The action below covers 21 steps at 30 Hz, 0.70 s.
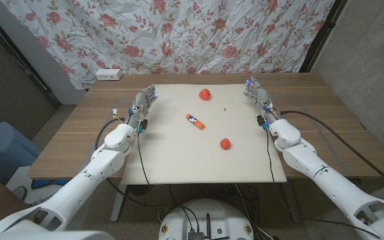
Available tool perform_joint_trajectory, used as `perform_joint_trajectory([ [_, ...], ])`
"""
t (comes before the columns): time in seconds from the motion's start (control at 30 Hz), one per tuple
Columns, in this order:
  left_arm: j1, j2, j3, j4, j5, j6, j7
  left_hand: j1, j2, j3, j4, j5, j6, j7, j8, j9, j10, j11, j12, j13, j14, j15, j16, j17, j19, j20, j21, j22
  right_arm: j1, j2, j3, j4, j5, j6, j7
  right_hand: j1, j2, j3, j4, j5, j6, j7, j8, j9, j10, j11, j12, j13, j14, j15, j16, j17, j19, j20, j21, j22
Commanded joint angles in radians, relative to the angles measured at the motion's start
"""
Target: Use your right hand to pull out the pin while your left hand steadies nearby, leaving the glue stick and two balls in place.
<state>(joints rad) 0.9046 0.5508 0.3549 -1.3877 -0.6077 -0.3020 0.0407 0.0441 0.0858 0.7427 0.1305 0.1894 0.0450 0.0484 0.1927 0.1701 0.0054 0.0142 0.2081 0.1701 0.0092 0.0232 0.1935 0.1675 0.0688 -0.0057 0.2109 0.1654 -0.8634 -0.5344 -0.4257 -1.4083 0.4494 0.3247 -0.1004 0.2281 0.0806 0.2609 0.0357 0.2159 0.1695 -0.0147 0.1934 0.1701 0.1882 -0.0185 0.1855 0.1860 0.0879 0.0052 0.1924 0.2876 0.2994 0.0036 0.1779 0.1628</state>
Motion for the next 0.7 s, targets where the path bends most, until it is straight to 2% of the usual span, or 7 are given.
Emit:
perform_joint_trajectory([
  [0.03,0.024,0.005,0.000,-0.044,0.016,0.015,0.035,0.012,0.097,0.011,-0.005,0.001,0.012,0.000,0.005,0.005,0.011,0.002,0.007,0.004,0.008,0.000,-0.003,-0.001,0.008,-0.002,0.004,0.005,-0.010,-0.069,-0.015,-0.073,-0.111,-0.058,-0.041,0.019,-0.003,0.008,-0.016,0.001,0.009,-0.007,0.003,0.005,0.008,0.002,0.008,0.002,0.003,-0.010,0.004,-0.005,-0.005,-0.004,0.001,0.003],
  [0.33,0.041,0.010,-0.003,-0.076,0.025,0.010,0.051,0.016,0.096,0.018,-0.012,0.000,0.020,0.001,0.004,0.005,0.018,0.001,0.005,0.004,0.017,-0.003,-0.005,-0.001,0.013,-0.005,0.001,0.005,0.001,-0.126,-0.032,-0.121,-0.195,-0.112,-0.044,0.049,-0.008,0.018,-0.045,-0.003,0.009,-0.011,0.001,0.006,0.002,-0.001,0.005,0.002,-0.001,-0.015,0.003,-0.016,-0.009,-0.009,0.002,0.003],
  [0.7,0.048,0.014,-0.003,-0.099,0.033,0.016,0.058,0.018,0.095,0.022,-0.015,-0.001,0.023,-0.001,0.002,0.005,0.021,-0.001,0.002,0.004,0.021,-0.004,-0.007,-0.001,0.015,-0.006,-0.001,0.005,0.034,-0.191,-0.058,-0.176,-0.305,-0.194,-0.031,0.103,-0.034,0.029,-0.104,-0.013,-0.003,-0.015,-0.002,0.007,-0.016,-0.002,0.001,0.002,-0.010,-0.014,0.002,-0.034,-0.012,-0.010,0.004,0.002],
])
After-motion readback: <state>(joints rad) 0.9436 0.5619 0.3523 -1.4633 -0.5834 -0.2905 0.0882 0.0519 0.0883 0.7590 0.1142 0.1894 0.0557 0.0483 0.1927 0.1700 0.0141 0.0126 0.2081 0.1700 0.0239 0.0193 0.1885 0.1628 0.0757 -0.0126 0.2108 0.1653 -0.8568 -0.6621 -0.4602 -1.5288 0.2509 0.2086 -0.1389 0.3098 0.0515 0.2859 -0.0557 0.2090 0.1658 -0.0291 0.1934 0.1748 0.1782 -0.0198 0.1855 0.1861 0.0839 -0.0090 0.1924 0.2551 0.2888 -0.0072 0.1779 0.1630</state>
